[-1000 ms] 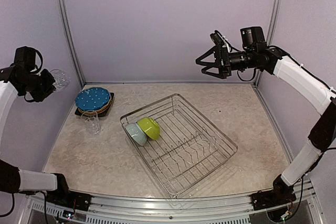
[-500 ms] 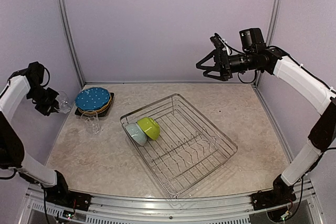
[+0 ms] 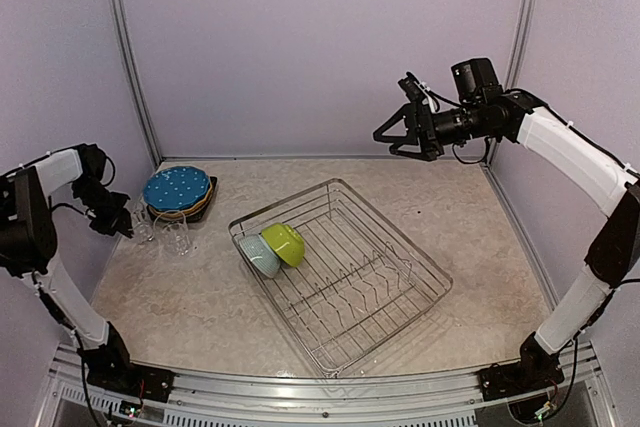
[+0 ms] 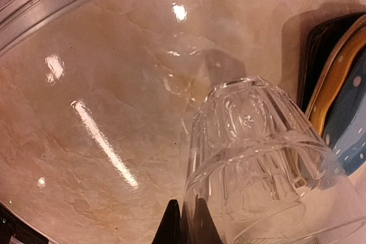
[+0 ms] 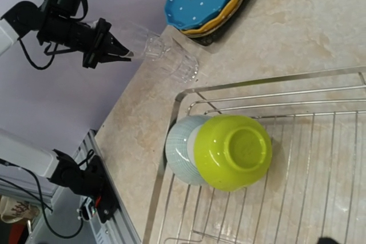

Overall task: Unload the mixed dishes from the dish rack
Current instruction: Place the cup at the center of the board.

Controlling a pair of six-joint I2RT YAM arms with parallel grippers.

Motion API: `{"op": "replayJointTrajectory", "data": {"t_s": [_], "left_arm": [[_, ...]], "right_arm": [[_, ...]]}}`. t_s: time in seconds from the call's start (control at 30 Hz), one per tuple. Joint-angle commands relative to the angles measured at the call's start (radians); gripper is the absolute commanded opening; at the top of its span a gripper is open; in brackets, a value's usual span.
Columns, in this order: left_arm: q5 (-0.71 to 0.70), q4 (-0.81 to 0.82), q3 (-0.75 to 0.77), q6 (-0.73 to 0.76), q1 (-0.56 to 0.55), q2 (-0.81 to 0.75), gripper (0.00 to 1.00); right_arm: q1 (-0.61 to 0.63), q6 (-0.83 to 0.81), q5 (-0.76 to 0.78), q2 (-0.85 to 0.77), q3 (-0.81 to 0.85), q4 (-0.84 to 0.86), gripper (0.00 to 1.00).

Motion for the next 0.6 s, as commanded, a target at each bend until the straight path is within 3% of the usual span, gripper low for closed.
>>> {"op": "replayJointTrajectory", "data": {"t_s": [0.0,0.33,0.57], "left_arm": [[0.035,0.044,-0.021,-0.021,0.012,0.050,0.00],[0.026,0.047,-0.064,-0.022,0.014,0.082,0.00],[0.028,0.035,-0.079,-0.027,0.015,0.083,0.22]], "right_arm": [[-0.008,-0.027,0.030,-0.006,0.015,-0.041,0.99],[-0.007,-0.014,0.035,-0.032,-0.021,-0.025,0.99],[-0.009,-0.019,0.037,-0.053,-0.042,-0.024,0.99]]}}
